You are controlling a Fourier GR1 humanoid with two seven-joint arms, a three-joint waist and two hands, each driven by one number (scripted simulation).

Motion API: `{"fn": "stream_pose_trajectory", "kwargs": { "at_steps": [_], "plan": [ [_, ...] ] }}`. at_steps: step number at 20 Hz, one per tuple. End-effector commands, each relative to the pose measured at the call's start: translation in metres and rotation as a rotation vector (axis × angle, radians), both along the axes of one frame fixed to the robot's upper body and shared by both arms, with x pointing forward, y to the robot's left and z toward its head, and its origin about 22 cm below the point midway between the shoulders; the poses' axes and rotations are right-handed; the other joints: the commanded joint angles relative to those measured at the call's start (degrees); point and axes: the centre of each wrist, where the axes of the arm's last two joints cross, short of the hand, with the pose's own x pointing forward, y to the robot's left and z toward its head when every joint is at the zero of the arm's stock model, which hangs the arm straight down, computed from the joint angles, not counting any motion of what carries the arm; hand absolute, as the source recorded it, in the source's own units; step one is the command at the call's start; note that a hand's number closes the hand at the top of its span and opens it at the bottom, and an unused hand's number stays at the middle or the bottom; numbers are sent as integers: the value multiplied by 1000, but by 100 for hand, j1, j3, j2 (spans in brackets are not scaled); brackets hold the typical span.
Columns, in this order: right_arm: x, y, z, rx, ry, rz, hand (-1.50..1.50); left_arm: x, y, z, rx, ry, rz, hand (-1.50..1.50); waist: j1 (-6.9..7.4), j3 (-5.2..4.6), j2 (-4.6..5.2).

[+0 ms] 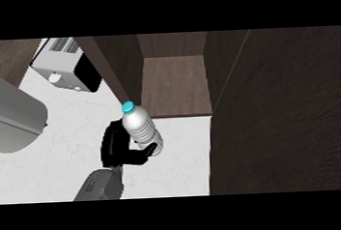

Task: Pick up the bottled water, place it into the cabinet and close the cabinet

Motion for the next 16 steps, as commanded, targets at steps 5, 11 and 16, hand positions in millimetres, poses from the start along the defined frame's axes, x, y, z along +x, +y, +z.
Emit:
{"fn": "stream_pose_trajectory", "kwargs": {
  "at_steps": [5, 11, 16],
  "plan": [
    [-6, 2, 23, 45, -25, 1, -150, 33, -43, 60, 160, -88, -11, 150, -37, -2, -4],
    [10, -8, 17, 27, -49, -26, -150, 65, -83, 106, 164, -63, 2, 150, -58, -3, 31],
    [9, -7, 16, 30, -53, 4, -150, 85, -103, 118, 293, -57, 20, 150, -143, -4, 40]
  ]
}}
